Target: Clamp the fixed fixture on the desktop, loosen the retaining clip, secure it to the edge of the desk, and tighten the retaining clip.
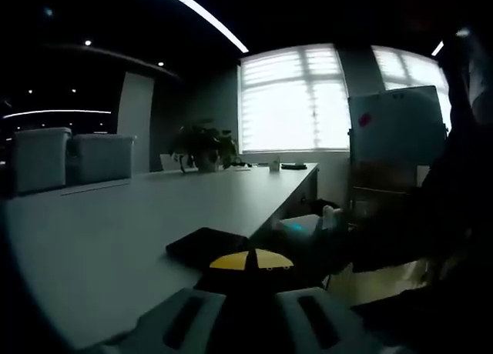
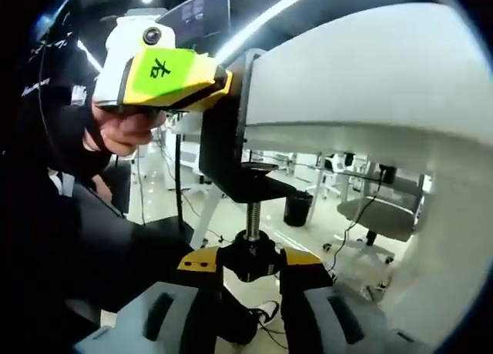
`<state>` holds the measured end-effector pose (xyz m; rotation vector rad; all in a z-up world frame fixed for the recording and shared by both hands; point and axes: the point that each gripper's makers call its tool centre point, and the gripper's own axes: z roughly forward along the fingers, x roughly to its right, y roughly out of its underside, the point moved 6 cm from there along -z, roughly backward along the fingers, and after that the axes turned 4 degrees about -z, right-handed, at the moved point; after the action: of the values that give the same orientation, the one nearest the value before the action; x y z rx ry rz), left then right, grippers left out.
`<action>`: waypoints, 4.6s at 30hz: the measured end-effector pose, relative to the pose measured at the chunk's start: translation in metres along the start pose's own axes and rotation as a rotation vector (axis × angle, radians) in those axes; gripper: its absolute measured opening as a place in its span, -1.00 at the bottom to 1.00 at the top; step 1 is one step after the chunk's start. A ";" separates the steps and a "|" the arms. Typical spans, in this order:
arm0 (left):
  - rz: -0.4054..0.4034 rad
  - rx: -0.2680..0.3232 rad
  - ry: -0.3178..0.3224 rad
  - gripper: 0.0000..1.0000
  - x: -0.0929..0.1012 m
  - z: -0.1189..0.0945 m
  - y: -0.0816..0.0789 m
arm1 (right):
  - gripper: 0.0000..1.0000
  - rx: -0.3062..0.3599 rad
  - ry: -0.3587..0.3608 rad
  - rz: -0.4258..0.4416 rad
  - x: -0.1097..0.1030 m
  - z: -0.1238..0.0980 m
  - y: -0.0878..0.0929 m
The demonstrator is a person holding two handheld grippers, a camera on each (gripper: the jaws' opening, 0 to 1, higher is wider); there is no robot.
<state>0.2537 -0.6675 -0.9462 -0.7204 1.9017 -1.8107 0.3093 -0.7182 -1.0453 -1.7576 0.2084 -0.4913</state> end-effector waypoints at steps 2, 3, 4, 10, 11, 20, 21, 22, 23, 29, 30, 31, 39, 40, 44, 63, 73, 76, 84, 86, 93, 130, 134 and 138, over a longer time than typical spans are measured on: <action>0.002 0.002 0.001 -0.98 0.000 0.000 0.000 | -0.25 0.009 0.117 0.005 0.001 -0.003 -0.004; 0.002 0.004 0.002 -0.98 0.000 0.000 0.000 | -0.21 0.030 0.153 0.040 0.000 -0.005 -0.006; 0.004 0.004 0.003 -0.98 0.000 0.000 0.000 | -0.18 0.040 0.154 0.047 -0.004 -0.006 -0.009; 0.006 0.010 0.010 -0.98 -0.003 0.000 0.002 | -0.14 -0.016 0.399 0.086 -0.006 -0.020 -0.002; 0.005 0.011 0.011 -0.98 -0.004 0.001 0.001 | -0.13 -0.020 0.410 0.098 -0.009 -0.018 -0.001; -0.013 0.034 0.030 -0.98 -0.006 -0.001 0.000 | -0.11 -0.058 0.613 0.103 -0.029 0.007 -0.001; -0.014 0.034 0.032 -0.98 -0.006 -0.001 0.000 | -0.11 -0.054 0.621 0.103 -0.030 0.008 -0.002; -0.015 0.035 0.034 -0.98 -0.006 -0.001 0.000 | -0.11 -0.053 0.634 0.096 -0.030 0.010 -0.004; -0.016 0.035 0.037 -0.98 -0.006 -0.001 0.001 | -0.12 -0.054 0.651 0.086 -0.030 0.010 -0.005; -0.020 0.040 0.040 -0.98 -0.007 -0.001 0.001 | -0.29 -0.087 0.708 0.140 -0.020 0.011 0.006; -0.020 0.042 0.040 -0.98 -0.007 -0.001 0.001 | -0.30 -0.093 0.709 0.142 -0.019 0.011 0.007; -0.020 0.043 0.039 -0.98 -0.007 -0.002 0.001 | -0.30 -0.093 0.710 0.143 -0.019 0.010 0.008; -0.019 0.041 0.028 -0.98 -0.006 -0.001 0.001 | -0.50 -0.087 0.628 0.158 -0.017 0.008 0.007; -0.016 0.037 0.024 -0.98 -0.005 -0.001 0.001 | -0.50 -0.074 0.587 0.186 -0.017 0.010 0.007; -0.001 0.018 0.007 -0.98 -0.003 0.000 0.000 | -0.51 -0.068 0.406 0.147 -0.009 0.009 0.009; -0.011 0.010 -0.002 -0.98 -0.006 0.002 0.006 | -0.50 0.042 -0.063 0.042 0.007 0.008 0.010; 0.002 0.016 0.010 -0.98 -0.006 0.002 0.006 | -0.57 -0.027 0.321 0.085 -0.011 -0.012 0.012; 0.010 0.021 0.016 -0.98 -0.005 0.002 0.007 | -0.70 -0.070 0.408 -0.009 -0.013 -0.014 0.013; -0.004 0.031 0.032 -0.98 -0.005 0.000 0.006 | -0.75 -0.126 0.548 0.022 -0.015 -0.019 0.012; -0.004 0.032 0.033 -0.98 -0.004 0.000 0.006 | -0.72 -0.124 0.585 0.076 -0.018 -0.021 0.015; -0.009 0.032 0.037 -0.98 -0.005 0.000 0.006 | -0.25 -0.036 0.634 0.071 -0.028 -0.010 0.003; -0.005 0.025 0.030 -0.98 -0.006 0.001 0.006 | -0.50 0.021 0.229 0.099 -0.005 -0.004 0.003; -0.003 0.021 0.025 -0.98 -0.006 0.002 0.006 | -0.50 0.038 0.106 0.094 -0.003 -0.003 0.004; -0.004 0.012 0.021 -0.98 -0.006 0.002 0.006 | -0.50 0.051 -0.001 0.100 0.000 -0.004 0.004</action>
<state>0.2589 -0.6652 -0.9529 -0.7035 1.9026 -1.8376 0.3082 -0.7225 -1.0485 -1.6884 0.2793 -0.4199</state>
